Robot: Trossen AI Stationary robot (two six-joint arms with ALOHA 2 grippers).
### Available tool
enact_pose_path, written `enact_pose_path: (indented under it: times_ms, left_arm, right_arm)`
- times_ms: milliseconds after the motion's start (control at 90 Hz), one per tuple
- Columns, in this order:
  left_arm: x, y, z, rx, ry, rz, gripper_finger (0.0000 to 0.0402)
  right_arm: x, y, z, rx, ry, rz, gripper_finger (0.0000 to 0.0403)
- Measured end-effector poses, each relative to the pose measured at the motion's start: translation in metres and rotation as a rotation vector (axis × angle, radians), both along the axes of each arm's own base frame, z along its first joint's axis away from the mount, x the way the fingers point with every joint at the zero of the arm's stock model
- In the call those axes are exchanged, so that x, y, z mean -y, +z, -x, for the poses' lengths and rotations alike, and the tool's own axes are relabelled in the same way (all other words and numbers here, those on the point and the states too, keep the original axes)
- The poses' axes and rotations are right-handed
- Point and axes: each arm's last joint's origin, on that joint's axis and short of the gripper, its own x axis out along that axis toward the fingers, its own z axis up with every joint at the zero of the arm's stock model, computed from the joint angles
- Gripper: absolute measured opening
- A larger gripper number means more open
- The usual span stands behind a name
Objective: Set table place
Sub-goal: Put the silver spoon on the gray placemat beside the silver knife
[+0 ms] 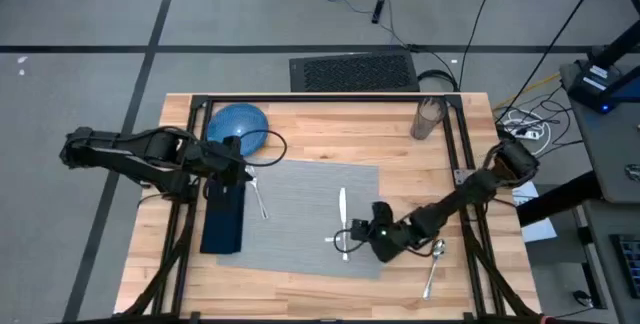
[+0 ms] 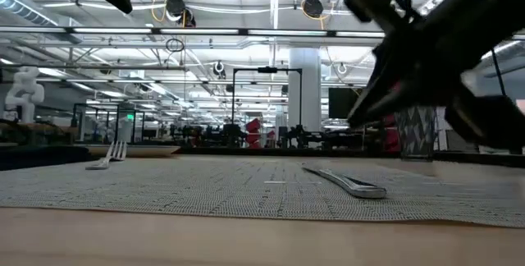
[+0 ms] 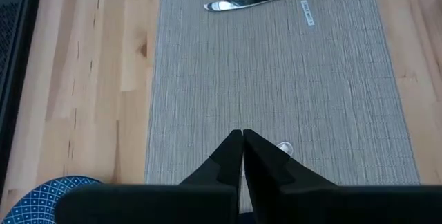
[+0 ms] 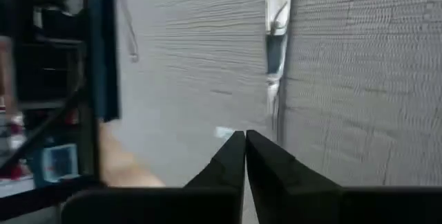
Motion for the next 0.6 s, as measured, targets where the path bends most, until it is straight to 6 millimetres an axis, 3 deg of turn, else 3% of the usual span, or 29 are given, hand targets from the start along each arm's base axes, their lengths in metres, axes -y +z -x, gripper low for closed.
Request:
enact_pose_path:
  times_ms: [89, 244, 311, 433, 600]
  left_arm:
    - [0.000, 0.001, -0.001, 0.013, 0.000, 0.001, 0.0000]
    - [0.000, 0.001, -0.001, 0.014, 0.000, 0.002, 0.0000]
    - [0.000, 0.001, -0.001, 0.013, 0.000, 0.001, 0.0000]
    - [0.000, 0.001, -0.001, 0.009, 0.000, 0.001, 0.0000]
    - [0.000, 0.000, 0.000, 0.005, 0.000, 0.001, 0.0000]
  right_arm:
    - [-0.004, 0.012, 0.006, -0.124, 0.033, -0.035, 0.0000]
    - [-0.008, 0.039, 0.027, -0.663, 0.134, -0.151, 0.0000]
    - [-0.012, 0.053, 0.038, -0.818, 0.156, -0.162, 0.0000]
    - [-0.026, 0.071, 0.053, -0.900, 0.161, -0.122, 0.0000]
    - [-0.055, 0.065, 0.080, -0.914, 0.188, -0.160, 0.0001]
